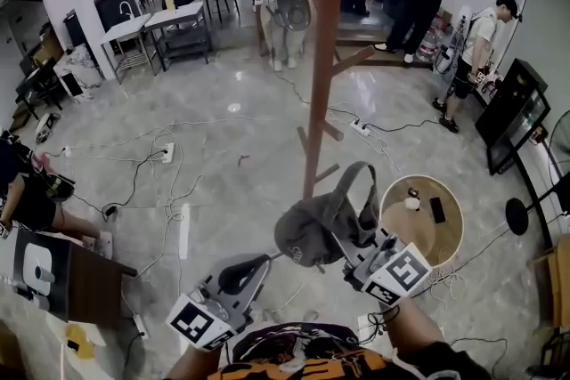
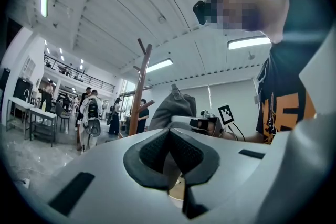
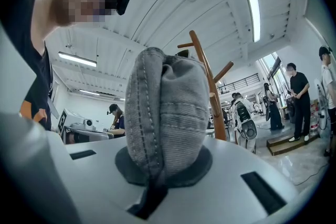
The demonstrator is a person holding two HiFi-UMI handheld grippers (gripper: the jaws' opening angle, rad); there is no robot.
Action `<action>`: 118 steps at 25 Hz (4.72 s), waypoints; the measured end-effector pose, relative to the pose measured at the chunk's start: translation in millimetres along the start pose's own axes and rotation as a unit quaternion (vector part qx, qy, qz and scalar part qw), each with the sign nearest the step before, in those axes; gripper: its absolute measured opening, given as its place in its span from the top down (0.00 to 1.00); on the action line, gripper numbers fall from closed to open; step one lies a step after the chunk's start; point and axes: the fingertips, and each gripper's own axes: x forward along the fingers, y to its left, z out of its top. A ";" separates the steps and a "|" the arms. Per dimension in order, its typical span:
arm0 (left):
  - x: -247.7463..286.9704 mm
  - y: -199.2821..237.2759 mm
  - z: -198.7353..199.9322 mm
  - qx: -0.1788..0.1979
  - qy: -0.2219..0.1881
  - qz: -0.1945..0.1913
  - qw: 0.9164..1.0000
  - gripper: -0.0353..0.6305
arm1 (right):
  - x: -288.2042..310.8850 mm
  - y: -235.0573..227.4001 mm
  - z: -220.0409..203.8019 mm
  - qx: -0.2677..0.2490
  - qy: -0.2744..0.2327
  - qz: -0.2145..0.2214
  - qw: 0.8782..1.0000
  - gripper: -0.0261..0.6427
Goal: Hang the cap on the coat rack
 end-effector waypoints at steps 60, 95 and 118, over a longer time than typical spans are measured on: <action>-30.4 30.6 1.9 0.004 -0.007 0.044 0.999 0.91 | 71.6 -132.7 -116.4 -0.022 0.077 -0.108 0.991 0.56; 16.3 13.9 -13.0 -0.016 0.009 -0.056 0.998 0.91 | -32.7 -7.4 -24.2 -0.032 0.024 -0.080 0.996 0.60; 24.5 13.0 -8.6 -0.006 0.001 -0.067 0.998 0.91 | -25.6 13.3 -18.2 -0.025 -0.006 -0.117 0.993 0.94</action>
